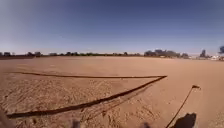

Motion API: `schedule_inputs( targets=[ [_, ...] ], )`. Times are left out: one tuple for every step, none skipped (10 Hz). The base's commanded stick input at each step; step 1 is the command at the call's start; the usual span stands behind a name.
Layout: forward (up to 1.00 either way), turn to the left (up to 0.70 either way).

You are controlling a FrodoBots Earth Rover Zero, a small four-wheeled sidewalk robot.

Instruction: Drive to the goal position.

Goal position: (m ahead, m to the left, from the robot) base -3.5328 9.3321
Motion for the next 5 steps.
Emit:
schedule_inputs(
  targets=[
    [0.00,0.00],
    [0.00,0.00],
    [0.00,0.00],
    [0.00,0.00],
    [0.52,0.00]
  ],
)
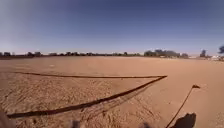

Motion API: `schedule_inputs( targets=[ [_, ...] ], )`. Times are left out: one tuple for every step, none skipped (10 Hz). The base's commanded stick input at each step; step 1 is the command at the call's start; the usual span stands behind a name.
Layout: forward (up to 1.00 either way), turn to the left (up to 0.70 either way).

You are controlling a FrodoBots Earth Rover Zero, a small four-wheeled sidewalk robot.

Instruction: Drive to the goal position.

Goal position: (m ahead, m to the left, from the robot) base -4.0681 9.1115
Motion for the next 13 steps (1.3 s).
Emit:
schedule_inputs(
  targets=[
    [0.70,0.00],
    [0.70,0.00],
    [0.70,0.00],
    [0.70,0.00],
    [0.70,0.00],
    [0.23,0.00],
    [0.00,0.00],
    [0.00,0.00],
    [0.00,0.00],
    [0.00,0.00],
    [0.00,0.00],
    [0.00,0.00],
    [0.00,0.00]
  ],
)
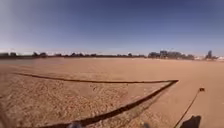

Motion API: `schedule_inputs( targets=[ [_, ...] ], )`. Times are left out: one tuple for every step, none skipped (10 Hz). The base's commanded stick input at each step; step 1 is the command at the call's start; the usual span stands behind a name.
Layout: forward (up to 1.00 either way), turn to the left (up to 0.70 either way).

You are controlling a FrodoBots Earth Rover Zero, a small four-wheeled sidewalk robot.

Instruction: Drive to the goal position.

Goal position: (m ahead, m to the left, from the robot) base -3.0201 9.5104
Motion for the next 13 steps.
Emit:
schedule_inputs(
  targets=[
    [0.00,0.00],
    [0.00,0.00],
    [0.00,0.08],
    [0.00,0.45],
    [0.00,0.45],
    [0.00,0.45],
    [0.00,0.45],
    [0.00,0.45],
    [0.00,0.45],
    [0.00,0.45],
    [0.00,0.45],
    [0.00,0.45],
    [0.00,0.38]
  ],
)
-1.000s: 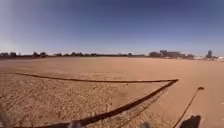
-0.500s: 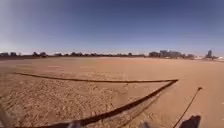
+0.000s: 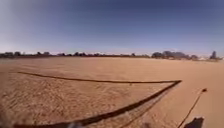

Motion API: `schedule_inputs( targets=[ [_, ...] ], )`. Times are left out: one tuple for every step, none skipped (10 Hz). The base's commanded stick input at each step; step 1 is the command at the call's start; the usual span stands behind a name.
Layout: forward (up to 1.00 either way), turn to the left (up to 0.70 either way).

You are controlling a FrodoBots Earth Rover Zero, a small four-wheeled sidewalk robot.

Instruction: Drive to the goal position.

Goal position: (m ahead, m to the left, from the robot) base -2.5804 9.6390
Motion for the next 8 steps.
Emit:
schedule_inputs(
  targets=[
    [0.00,0.00],
    [0.00,0.00],
    [0.00,0.00],
    [0.00,0.00],
    [0.00,0.00],
    [0.00,-0.03],
    [0.00,-0.45],
    [0.00,-0.45]
  ],
)
